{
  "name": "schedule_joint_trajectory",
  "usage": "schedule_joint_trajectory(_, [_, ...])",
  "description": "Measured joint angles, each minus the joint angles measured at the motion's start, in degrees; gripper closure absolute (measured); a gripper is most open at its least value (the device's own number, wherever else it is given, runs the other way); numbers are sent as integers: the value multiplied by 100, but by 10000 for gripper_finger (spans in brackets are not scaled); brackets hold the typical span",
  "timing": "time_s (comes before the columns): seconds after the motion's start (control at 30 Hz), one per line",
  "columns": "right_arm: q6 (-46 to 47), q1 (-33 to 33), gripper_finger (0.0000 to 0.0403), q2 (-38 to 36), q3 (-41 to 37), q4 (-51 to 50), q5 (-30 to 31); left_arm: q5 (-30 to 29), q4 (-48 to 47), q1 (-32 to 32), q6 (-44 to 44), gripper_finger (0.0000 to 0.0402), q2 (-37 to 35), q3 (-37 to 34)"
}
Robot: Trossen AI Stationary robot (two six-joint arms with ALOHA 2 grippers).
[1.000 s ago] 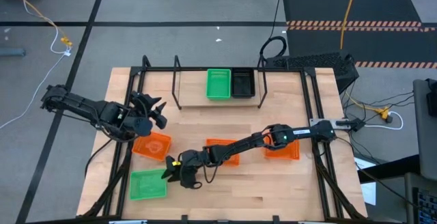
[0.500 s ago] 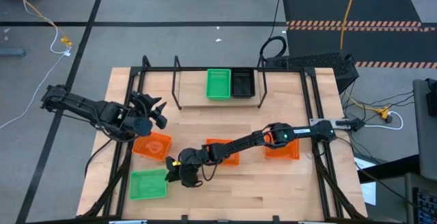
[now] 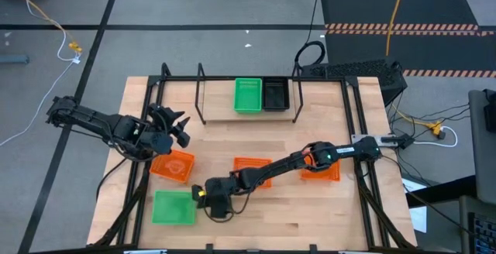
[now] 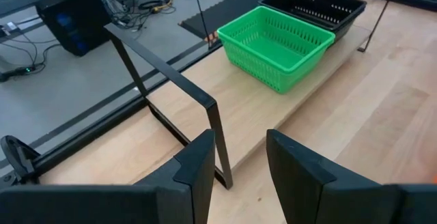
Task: Stack baskets on shelf by color
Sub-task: Stack the green bin on the green bins on the shelf
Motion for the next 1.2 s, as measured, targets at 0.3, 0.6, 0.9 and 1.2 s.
schedule_joint_trajectory(0.3, [5, 43, 402, -286, -34, -28, -2, 151, 4, 0, 0, 266, 0, 2])
schedule_joint_trajectory(0.6, [147, -24, 377, -313, -24, 91, 159, 170, 4, -1, 0, 266, 0, 2])
schedule_joint_trajectory(0.9, [183, -87, 252, -315, -21, 208, 159, 168, 4, 0, -2, 266, 1, 2])
schedule_joint_trajectory(1.2, [117, -196, 212, -86, -5, 854, -282, 166, 52, 0, -17, 266, 2, 2])
